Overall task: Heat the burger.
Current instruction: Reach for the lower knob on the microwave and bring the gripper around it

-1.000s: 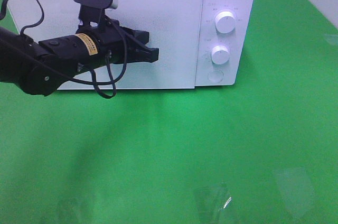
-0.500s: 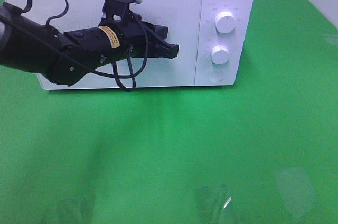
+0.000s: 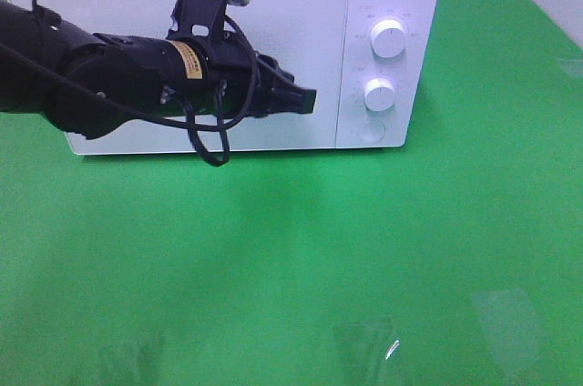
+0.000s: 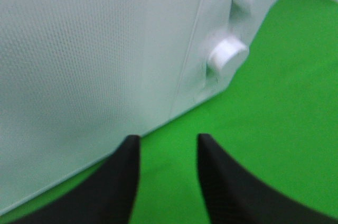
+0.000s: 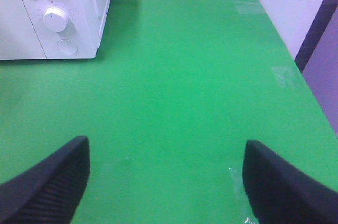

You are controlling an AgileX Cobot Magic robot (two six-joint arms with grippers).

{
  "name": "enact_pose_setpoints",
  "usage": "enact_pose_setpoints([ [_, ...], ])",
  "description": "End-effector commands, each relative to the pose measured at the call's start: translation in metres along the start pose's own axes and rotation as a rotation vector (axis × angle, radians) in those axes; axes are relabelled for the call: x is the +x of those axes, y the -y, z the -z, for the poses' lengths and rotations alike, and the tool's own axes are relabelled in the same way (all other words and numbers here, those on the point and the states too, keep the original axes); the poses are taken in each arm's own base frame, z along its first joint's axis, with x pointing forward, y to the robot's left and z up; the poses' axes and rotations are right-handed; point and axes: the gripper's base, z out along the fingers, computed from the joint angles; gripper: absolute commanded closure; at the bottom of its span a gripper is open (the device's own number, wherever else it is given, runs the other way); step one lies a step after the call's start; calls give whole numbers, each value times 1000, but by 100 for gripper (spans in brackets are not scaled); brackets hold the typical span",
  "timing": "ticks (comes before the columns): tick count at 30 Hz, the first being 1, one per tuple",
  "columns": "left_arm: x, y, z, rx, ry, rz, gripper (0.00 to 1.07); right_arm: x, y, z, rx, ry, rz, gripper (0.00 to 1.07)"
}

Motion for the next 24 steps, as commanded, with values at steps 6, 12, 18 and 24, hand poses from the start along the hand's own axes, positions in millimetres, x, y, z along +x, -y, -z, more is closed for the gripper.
enact_pose_setpoints([
  [6, 14, 4, 42, -51, -386, 51, 7, 1, 0, 4, 0, 39, 1, 32],
  [12, 27, 3, 75, -91, -688, 52, 7, 1, 0, 4, 0, 39, 1, 32],
  [18, 14, -13, 130, -150, -841, 90, 7, 1, 0, 4, 0, 39, 1, 32],
  [24, -6, -37, 175, -214, -749, 174, 7, 1, 0, 4, 0, 39, 1, 32],
])
